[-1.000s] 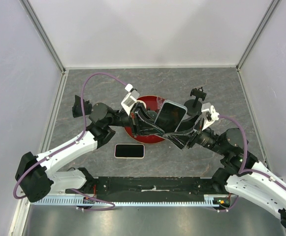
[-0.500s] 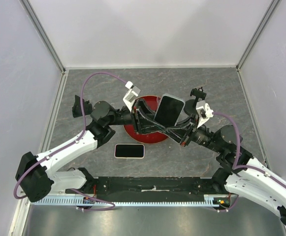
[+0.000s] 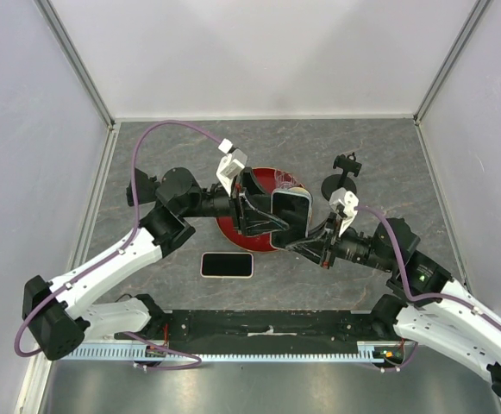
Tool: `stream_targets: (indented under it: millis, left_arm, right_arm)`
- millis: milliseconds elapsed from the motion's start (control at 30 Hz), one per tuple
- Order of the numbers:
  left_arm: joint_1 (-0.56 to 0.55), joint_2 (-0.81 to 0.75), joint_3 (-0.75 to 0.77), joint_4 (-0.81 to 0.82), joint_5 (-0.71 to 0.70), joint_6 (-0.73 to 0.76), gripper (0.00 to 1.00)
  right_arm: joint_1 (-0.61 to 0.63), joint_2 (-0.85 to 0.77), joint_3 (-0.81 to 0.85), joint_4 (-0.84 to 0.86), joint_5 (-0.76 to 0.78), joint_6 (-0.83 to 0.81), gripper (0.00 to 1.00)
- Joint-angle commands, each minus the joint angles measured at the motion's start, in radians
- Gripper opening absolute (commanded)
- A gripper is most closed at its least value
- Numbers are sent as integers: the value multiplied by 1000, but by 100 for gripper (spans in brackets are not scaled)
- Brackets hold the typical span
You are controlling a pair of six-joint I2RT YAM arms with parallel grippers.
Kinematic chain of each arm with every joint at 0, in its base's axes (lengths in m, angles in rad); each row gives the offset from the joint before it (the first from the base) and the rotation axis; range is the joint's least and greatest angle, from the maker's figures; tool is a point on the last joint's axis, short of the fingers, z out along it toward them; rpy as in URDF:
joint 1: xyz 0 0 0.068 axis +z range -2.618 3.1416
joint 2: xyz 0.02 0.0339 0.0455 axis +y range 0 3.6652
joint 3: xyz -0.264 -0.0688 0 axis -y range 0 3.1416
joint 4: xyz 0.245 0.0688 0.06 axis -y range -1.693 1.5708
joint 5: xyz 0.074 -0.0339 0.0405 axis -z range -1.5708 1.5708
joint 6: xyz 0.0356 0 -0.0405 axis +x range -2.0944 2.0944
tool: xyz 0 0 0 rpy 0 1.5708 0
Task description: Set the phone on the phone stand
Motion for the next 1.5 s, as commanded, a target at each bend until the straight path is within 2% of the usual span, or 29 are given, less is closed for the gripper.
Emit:
stream_targets:
  millis: [0, 100, 200, 233, 267, 367, 567, 633, 733, 767, 800, 833, 933, 1033, 1100, 1200, 1233, 1300, 1367, 1400, 1433, 1467]
  left_arm:
    - [-2, -2, 73, -57, 79, 84, 51]
    - [-2, 19, 99, -96, 116, 103, 40]
    - [0, 27, 111, -108, 142, 112, 38]
    - [-2, 28, 115, -120, 146, 123, 39]
    - [-2, 27, 116, -128, 146, 129, 46]
    - [-2, 16, 122, -153, 140, 155, 52]
    - [-2, 10, 124, -166, 131, 169, 54]
    - [-2, 12, 124, -171, 130, 173, 50]
    - [-2, 12, 127, -177, 134, 183, 19]
    - [-2, 12, 128, -180, 134, 183, 18]
    - [-2, 12, 130, -180, 140, 183, 20]
    - [0, 12, 130, -180, 140, 180, 29]
    - [-2, 10, 130, -185, 130, 181, 43]
    - [0, 5, 131, -188, 128, 184, 47]
    - [-2, 5, 131, -188, 134, 184, 46]
    - [-2, 16, 136, -188, 157, 186, 29]
    - [-2, 21, 141, -188, 162, 183, 17]
    - [-2, 30, 144, -188, 160, 181, 2]
    - [-3, 27, 139, -191, 144, 187, 2]
    - [-3, 21, 135, -197, 92, 202, 2]
    - [-5, 13, 128, -237, 50, 218, 2]
    - [-9, 7, 131, -272, -88, 239, 2]
  right_arm:
    - [-2, -14, 76, -60, -22, -55, 0]
    - [-2, -1, 100, -118, -30, -78, 0]
    - [-4, 2, 117, -161, -28, -96, 0]
    - [-4, 0, 123, -181, -22, -97, 0]
    - [-2, -1, 124, -186, -18, -100, 0]
    - [-4, -6, 124, -202, -21, -103, 0]
    - [-2, 2, 125, -215, -42, -101, 0]
    - [-2, 3, 125, -215, -48, -100, 0]
    - [-2, 10, 125, -219, -59, -98, 0]
    - [-2, 14, 124, -218, -64, -98, 0]
    - [-2, 20, 122, -219, -68, -98, 0]
    - [-2, 22, 120, -218, -74, -97, 0]
    - [-2, 34, 117, -218, -81, -97, 0]
    - [-4, 37, 114, -218, -87, -95, 0]
    - [-2, 36, 116, -218, -88, -93, 0]
    - [-2, 28, 113, -206, -87, -87, 0]
    - [-2, 29, 110, -201, -88, -87, 0]
    - [-2, 37, 108, -201, -93, -81, 0]
    - [-2, 48, 107, -207, -49, -74, 0]
    - [-2, 49, 105, -227, -7, -57, 9]
    - [-1, 49, 104, -245, 66, -37, 40]
    - [-2, 42, 102, -265, 138, -19, 54]
